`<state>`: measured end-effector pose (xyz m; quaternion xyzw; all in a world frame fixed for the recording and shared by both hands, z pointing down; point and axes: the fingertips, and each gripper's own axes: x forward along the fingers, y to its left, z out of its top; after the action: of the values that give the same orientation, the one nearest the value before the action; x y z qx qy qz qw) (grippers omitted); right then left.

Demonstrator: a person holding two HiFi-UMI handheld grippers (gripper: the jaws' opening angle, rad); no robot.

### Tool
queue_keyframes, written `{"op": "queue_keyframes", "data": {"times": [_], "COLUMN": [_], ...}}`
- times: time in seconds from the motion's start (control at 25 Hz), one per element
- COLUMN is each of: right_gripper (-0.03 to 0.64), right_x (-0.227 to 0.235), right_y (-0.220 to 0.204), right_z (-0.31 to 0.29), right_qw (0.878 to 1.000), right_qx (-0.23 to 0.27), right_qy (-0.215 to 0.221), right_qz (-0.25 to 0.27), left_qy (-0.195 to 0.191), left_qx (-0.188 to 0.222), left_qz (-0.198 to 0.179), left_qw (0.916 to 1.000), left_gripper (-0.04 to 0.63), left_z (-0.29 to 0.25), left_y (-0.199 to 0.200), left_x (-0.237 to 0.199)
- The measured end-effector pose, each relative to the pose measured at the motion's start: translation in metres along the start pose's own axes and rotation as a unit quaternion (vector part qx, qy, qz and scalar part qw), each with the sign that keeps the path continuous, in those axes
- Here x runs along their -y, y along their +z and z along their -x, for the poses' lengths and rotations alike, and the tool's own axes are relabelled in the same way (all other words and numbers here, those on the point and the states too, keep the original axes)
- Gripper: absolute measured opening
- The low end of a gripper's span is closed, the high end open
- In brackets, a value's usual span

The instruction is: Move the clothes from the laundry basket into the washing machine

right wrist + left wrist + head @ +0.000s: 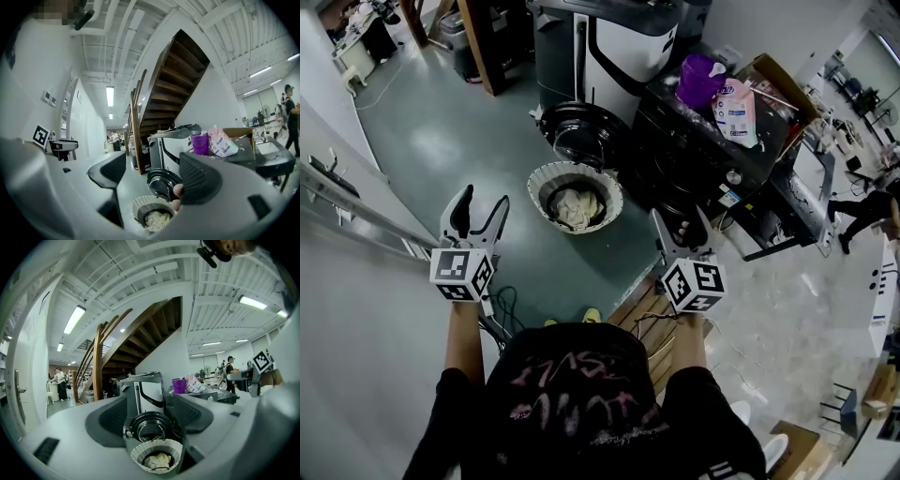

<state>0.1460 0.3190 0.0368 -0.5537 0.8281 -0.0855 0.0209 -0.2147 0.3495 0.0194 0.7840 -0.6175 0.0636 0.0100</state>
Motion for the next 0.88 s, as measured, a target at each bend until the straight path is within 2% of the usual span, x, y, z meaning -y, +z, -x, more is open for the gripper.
{"op": "queue_keyframes", "data": {"times": [0.28,0.52,0.68,0.88], "right_gripper": [0.360,0.359,0.359,0.359], "right_x": [0.026,0.038,0.039,0.045], "right_y": [-0.001,-0.004,-0.011,-0.018], "right_z": [-0.007,-0.018,-0.031,-0.059], "right_qw": [1.000,1.000,1.000,1.000], "right_qx": [0.006,0.000,-0.003,-0.004], "right_qy": [-0.003,0.002,0.006,0.001], "right_qz": [-0.005,-0.006,-0.013,-0.008], "left_qy": [0.019,0.009,0.010,0.000], "left_qx": [-0.010,-0.015,-0.011,-0.007], "left_qz": [0.013,0.005,0.016,0.012], "left_qw": [0.9997,0.9998,0.9998,0.9999], "left_gripper": [0.310,0.310,0.310,0.310], "left_z": [-0.007,-0.025,-0.039,-0.072], "left_y": [-0.007,-0.005,-0.007,-0.012], "left_x": [0.005,0.017,0.010,-0.001]}}
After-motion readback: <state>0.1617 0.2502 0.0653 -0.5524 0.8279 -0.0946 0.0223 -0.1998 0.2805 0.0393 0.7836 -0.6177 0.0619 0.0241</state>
